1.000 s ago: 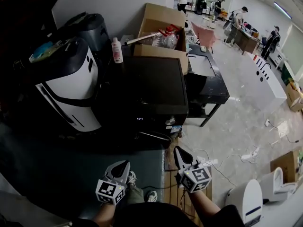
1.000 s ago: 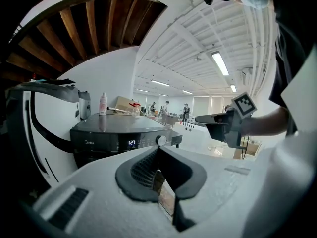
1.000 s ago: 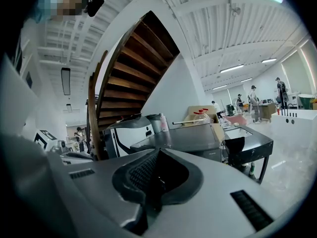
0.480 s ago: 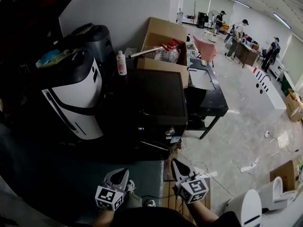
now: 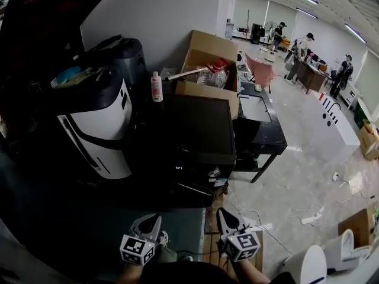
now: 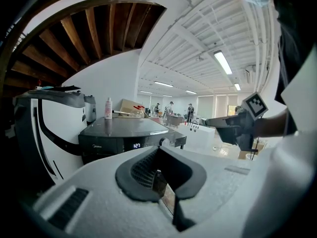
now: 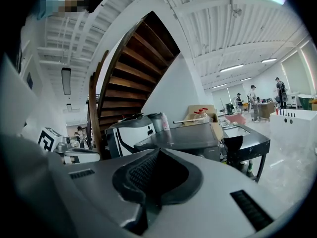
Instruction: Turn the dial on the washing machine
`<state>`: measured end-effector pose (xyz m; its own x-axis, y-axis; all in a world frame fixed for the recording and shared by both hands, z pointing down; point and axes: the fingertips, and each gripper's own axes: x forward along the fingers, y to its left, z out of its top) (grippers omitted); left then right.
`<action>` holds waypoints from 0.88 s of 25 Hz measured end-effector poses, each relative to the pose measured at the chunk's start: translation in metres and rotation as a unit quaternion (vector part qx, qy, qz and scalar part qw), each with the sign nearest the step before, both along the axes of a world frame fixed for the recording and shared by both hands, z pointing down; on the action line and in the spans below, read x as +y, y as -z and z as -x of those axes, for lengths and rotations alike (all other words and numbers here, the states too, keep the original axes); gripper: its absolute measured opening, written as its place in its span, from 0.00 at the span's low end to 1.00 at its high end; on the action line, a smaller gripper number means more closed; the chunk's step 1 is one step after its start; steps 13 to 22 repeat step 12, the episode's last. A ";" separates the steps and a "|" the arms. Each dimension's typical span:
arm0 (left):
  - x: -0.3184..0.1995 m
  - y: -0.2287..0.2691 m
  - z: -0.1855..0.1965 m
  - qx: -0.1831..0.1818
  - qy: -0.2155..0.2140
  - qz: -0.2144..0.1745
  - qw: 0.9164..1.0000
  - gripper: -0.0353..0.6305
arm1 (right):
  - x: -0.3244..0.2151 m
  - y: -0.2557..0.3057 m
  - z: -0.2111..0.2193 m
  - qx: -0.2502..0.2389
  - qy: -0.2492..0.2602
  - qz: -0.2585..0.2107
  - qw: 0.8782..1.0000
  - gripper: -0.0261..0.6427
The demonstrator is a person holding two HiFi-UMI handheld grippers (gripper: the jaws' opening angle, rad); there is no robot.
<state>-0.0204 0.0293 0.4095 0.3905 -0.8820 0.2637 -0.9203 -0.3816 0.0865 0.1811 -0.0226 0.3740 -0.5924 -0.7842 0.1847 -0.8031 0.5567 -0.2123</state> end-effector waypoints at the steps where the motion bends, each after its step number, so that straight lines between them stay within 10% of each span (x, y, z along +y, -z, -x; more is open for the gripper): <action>1: 0.000 0.000 0.000 0.000 0.000 0.001 1.000 0.06 | 0.000 0.000 0.000 -0.001 -0.001 0.001 1.000 0.04; 22: -0.001 0.003 -0.011 0.008 -0.002 0.006 1.000 0.06 | 0.002 0.001 -0.003 0.001 0.003 0.010 1.000 0.04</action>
